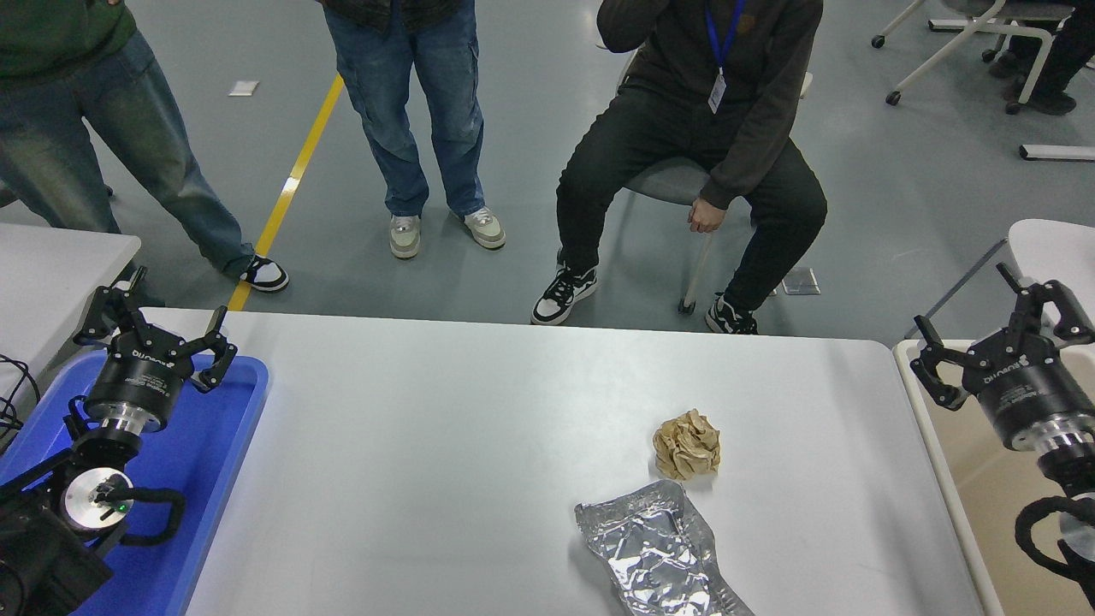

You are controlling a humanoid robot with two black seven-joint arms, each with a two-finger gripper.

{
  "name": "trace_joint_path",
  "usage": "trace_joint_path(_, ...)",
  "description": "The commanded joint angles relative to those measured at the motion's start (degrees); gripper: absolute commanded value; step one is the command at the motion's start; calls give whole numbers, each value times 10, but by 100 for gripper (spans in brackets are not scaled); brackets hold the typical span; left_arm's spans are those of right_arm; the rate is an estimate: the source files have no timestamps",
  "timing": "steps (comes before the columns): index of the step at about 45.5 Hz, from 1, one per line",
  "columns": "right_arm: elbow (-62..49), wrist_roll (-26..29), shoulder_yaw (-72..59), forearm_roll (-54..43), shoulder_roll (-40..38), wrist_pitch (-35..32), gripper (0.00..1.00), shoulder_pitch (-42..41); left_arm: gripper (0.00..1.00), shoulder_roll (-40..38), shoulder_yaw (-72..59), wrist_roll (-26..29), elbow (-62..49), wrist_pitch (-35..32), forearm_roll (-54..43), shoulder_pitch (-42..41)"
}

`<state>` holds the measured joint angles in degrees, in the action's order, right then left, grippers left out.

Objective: Clean the table surface

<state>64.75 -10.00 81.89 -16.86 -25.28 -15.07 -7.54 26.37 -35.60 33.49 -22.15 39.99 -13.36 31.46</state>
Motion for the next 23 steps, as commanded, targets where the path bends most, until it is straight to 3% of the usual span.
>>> trace_joint_path(1,-5,-7,5,10,9,-15,99,3,100,0,0,0,0,0,0,0)
trace_joint_path(14,-28,-32,-22,-63,34,126,99,-48,100,0,0,0,0,0,0,0)
trace_joint_path(23,-95,-54,-57,-82,49,125,99,-81,100,0,0,0,0,0,0,0)
